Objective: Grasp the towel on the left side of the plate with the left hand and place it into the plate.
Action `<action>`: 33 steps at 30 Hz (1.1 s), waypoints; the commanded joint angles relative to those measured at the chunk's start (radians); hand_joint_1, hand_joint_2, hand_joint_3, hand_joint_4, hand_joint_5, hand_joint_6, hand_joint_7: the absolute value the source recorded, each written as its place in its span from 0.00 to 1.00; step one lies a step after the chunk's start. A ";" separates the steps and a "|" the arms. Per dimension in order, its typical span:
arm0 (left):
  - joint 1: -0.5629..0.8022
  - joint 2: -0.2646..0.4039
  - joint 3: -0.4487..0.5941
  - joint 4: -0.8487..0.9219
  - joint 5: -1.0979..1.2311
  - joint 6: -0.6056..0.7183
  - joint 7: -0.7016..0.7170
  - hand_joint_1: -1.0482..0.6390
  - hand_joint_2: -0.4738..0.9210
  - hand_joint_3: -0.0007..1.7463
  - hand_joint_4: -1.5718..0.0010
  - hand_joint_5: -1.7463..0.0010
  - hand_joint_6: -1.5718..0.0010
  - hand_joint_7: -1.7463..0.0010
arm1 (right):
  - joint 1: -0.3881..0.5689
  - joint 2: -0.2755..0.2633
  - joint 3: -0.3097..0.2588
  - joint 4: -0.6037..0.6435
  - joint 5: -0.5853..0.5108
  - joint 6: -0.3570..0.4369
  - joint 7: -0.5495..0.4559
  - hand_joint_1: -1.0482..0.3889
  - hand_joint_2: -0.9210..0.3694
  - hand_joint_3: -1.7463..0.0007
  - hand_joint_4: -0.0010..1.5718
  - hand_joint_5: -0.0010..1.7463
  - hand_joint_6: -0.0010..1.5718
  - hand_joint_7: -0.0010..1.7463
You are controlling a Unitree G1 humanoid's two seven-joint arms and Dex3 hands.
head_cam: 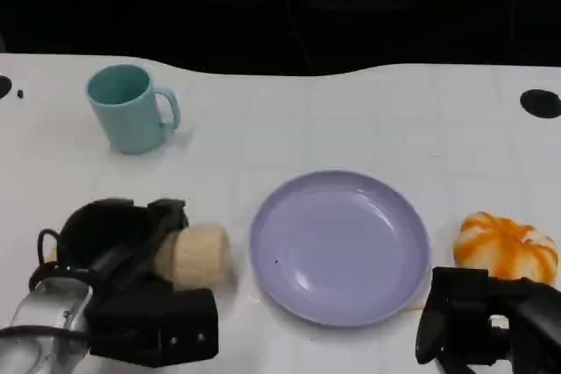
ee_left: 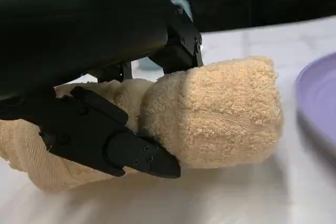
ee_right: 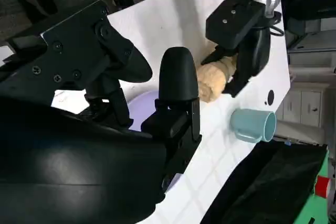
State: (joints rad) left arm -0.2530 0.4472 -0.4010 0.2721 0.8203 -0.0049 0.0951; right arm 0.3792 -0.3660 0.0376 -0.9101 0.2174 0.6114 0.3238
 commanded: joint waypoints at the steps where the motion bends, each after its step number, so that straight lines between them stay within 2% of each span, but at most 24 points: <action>1: 0.015 0.027 0.045 -0.077 -0.006 0.011 -0.005 0.47 1.00 0.10 0.49 0.00 0.60 0.18 | -0.001 -0.010 0.001 0.006 0.004 0.006 -0.001 0.66 0.32 0.31 0.48 0.99 0.42 0.85; 2: 0.017 0.026 0.051 -0.096 -0.011 0.020 -0.021 0.47 1.00 0.10 0.49 0.00 0.54 0.32 | -0.001 -0.012 0.002 0.006 0.002 0.009 -0.002 0.66 0.32 0.31 0.48 0.99 0.42 0.84; 4: 0.021 0.024 0.059 -0.128 -0.017 0.036 -0.048 0.48 1.00 0.09 0.49 0.00 0.50 0.41 | 0.000 -0.011 0.002 0.007 0.002 0.009 -0.001 0.66 0.32 0.32 0.47 0.99 0.42 0.84; 7: 0.028 0.022 0.068 -0.173 -0.012 0.055 -0.074 0.49 0.99 0.09 0.49 0.00 0.51 0.37 | -0.001 -0.009 -0.002 0.005 0.009 0.013 0.000 0.67 0.32 0.32 0.47 0.99 0.43 0.84; 9: 0.036 0.017 0.075 -0.204 -0.006 0.066 -0.073 0.49 0.98 0.10 0.48 0.00 0.59 0.14 | 0.000 -0.008 -0.006 0.002 0.017 0.021 0.001 0.68 0.32 0.32 0.47 0.99 0.42 0.84; 10: 0.039 0.013 0.080 -0.218 -0.009 0.067 -0.072 0.49 0.98 0.10 0.48 0.00 0.61 0.10 | 0.000 -0.010 -0.007 0.000 0.017 0.025 0.001 0.68 0.31 0.32 0.47 0.99 0.42 0.84; 13: 0.051 0.005 0.089 -0.267 -0.009 0.078 -0.074 0.49 0.96 0.12 0.47 0.00 0.57 0.19 | -0.001 -0.016 -0.009 -0.010 0.013 0.038 0.000 0.68 0.31 0.32 0.47 0.99 0.42 0.84; 14: 0.055 -0.003 0.094 -0.290 -0.013 0.080 -0.072 0.49 0.96 0.13 0.46 0.00 0.57 0.18 | -0.001 -0.019 -0.011 -0.014 0.012 0.039 0.002 0.68 0.31 0.32 0.47 0.99 0.42 0.84; 15: 0.058 -0.012 0.098 -0.313 -0.016 0.084 -0.073 0.48 0.95 0.15 0.46 0.00 0.61 0.08 | -0.001 -0.021 -0.013 -0.016 0.012 0.040 0.004 0.68 0.31 0.32 0.47 0.99 0.42 0.84; 17: 0.059 -0.034 0.102 -0.356 -0.019 0.088 -0.072 0.48 0.92 0.19 0.45 0.00 0.62 0.02 | 0.001 -0.023 -0.016 -0.018 0.011 0.035 0.007 0.68 0.31 0.33 0.47 0.99 0.42 0.85; 18: 0.059 -0.043 0.101 -0.373 -0.018 0.092 -0.076 0.48 0.86 0.29 0.45 0.00 0.63 0.01 | 0.003 -0.024 -0.017 -0.018 0.011 0.032 0.008 0.68 0.31 0.33 0.47 0.99 0.42 0.85; 21: 0.050 -0.071 0.089 -0.416 -0.008 0.094 -0.090 0.49 0.76 0.45 0.46 0.00 0.63 0.00 | 0.008 -0.024 -0.017 -0.016 0.009 0.022 0.008 0.68 0.31 0.33 0.47 0.99 0.42 0.85; 28: 0.027 -0.126 0.062 -0.453 0.003 0.081 -0.107 0.47 0.72 0.56 0.44 0.00 0.60 0.00 | 0.010 -0.024 -0.020 -0.022 0.016 0.035 0.009 0.68 0.31 0.33 0.47 0.99 0.42 0.85; 33: -0.026 -0.198 -0.011 -0.439 0.028 0.109 -0.165 0.48 0.68 0.61 0.43 0.00 0.60 0.00 | 0.011 -0.021 -0.015 -0.026 0.016 0.031 0.006 0.68 0.31 0.31 0.47 0.99 0.42 0.85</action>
State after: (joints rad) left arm -0.2466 0.2684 -0.3858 -0.1670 0.8337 0.0908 -0.0301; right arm 0.3872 -0.3791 0.0307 -0.9278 0.2283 0.6445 0.3319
